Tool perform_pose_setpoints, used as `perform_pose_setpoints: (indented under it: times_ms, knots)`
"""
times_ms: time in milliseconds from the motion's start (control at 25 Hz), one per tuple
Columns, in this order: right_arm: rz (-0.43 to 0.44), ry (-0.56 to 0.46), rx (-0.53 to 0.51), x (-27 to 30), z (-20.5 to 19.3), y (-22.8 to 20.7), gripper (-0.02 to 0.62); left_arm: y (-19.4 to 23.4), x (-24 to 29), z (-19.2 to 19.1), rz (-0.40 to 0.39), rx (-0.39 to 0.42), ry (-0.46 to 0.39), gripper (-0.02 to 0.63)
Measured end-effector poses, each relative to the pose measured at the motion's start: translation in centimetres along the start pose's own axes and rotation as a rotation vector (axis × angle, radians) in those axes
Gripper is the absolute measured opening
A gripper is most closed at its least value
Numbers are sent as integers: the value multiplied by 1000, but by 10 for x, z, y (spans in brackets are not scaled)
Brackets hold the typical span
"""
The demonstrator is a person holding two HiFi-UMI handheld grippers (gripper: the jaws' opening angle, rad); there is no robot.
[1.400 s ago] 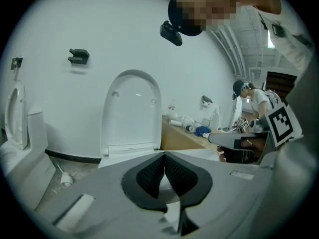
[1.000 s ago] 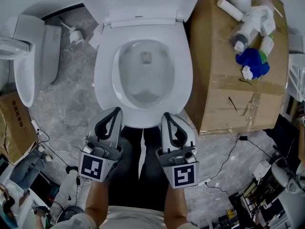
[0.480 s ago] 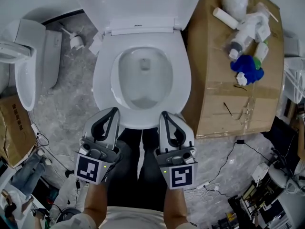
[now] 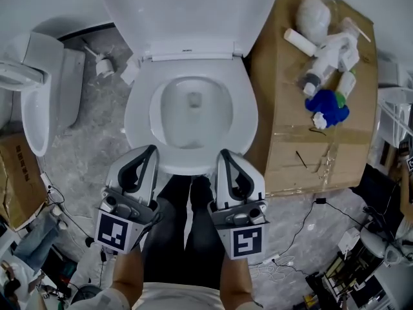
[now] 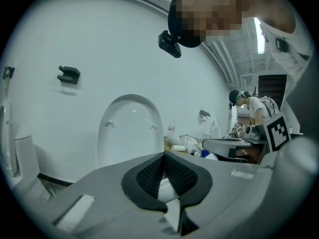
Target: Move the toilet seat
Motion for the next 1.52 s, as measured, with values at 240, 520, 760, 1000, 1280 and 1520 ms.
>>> perform_pose_setpoints:
  times_ms: [240, 520, 760, 1000, 1280, 1520]
  knots:
    - [3, -31, -13, 17, 18, -7, 2, 10, 11, 18, 6, 19, -17, -11]
    - [11, -55, -19, 36, 36, -15, 2, 23, 24, 39, 26, 27, -30, -11]
    - [8, -60, -21, 54, 47, -23, 2, 34, 37, 52, 29, 30, -31, -9]
    - [3, -70, -27, 68, 58, -28, 2, 43, 46, 64, 33, 33, -30, -9]
    - [-7, -83, -45, 83, 67, -34, 1, 53, 57, 75, 27, 33, -24, -9]
    - [-11, -104, -64, 96, 75, -40, 1, 61, 67, 83, 24, 49, -39, -9]
Point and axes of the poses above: the fingertips, and each gripper's own axes: x forward along the fingers, y to its left, z out of its top, the point moved 1 cm from there along -x, backward along the fingers, and after that the axes turned 3 degrees about -z, right-handed, at the moved point
